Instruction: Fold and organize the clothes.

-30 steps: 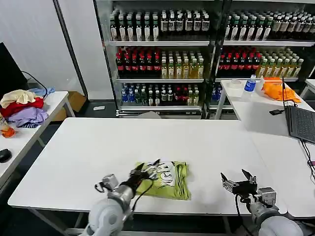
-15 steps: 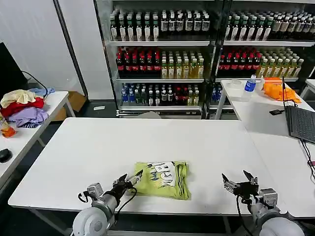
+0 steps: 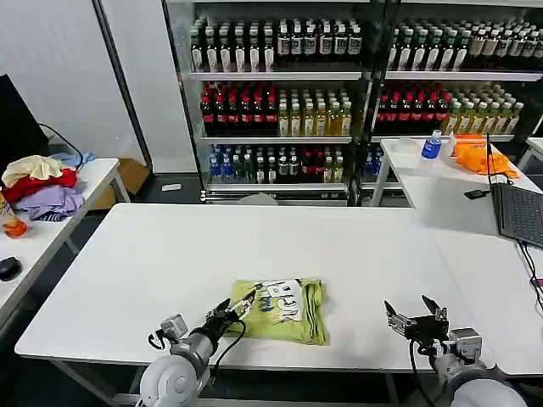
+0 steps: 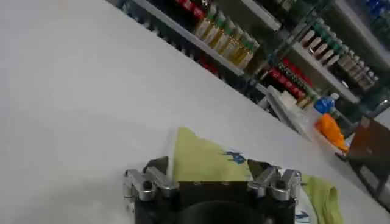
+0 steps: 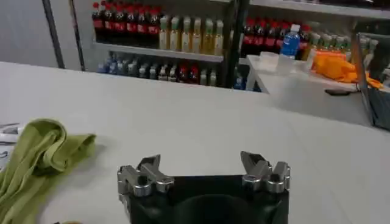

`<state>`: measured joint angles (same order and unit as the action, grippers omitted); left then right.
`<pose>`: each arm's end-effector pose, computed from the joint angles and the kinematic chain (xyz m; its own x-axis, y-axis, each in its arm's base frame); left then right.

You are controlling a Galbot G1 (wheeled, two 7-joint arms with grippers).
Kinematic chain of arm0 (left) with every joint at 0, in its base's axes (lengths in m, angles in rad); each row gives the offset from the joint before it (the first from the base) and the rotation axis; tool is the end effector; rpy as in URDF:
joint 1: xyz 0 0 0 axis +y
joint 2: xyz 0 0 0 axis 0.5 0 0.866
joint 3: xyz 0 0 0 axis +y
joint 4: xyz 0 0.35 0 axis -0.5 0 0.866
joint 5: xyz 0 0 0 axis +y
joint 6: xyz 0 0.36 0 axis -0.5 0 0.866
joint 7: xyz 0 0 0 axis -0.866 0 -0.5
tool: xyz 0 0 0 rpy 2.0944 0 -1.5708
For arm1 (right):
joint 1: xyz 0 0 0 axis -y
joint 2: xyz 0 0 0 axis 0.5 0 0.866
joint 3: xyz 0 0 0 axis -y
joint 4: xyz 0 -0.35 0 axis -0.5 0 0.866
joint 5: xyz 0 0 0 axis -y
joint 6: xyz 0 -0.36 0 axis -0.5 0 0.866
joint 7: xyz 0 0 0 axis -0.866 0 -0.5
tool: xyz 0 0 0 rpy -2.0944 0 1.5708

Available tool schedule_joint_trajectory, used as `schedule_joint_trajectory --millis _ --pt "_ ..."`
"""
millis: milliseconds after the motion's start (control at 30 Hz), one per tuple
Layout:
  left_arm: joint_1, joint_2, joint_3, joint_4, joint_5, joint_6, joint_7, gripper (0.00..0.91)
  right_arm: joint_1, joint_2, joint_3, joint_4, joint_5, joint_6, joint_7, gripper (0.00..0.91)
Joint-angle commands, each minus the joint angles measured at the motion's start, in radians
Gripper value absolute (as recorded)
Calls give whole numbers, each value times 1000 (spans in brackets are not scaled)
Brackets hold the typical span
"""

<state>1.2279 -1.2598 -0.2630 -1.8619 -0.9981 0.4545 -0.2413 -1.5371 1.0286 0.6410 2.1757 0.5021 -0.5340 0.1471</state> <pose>0.2807 -0.0091 -0.3177 -0.8005 0.3959 0.4500 0.0648 0.8036 -0.5917 0.2094 -0.1047 -0.2324 -0.9068 -0.0299 0.4204 -0.0767 0.9925 -0.0948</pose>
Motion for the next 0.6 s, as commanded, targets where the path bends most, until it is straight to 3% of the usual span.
schedule_joint_trajectory --millis 33,600 --pt "-1 -31 7 42 -146 13 1 60 -8 0 2 7 -1 -1 0 907" --pt "11 -60 -69 -1 -273 6 15 40 -29 -4 16 34 1 -3 0 907"
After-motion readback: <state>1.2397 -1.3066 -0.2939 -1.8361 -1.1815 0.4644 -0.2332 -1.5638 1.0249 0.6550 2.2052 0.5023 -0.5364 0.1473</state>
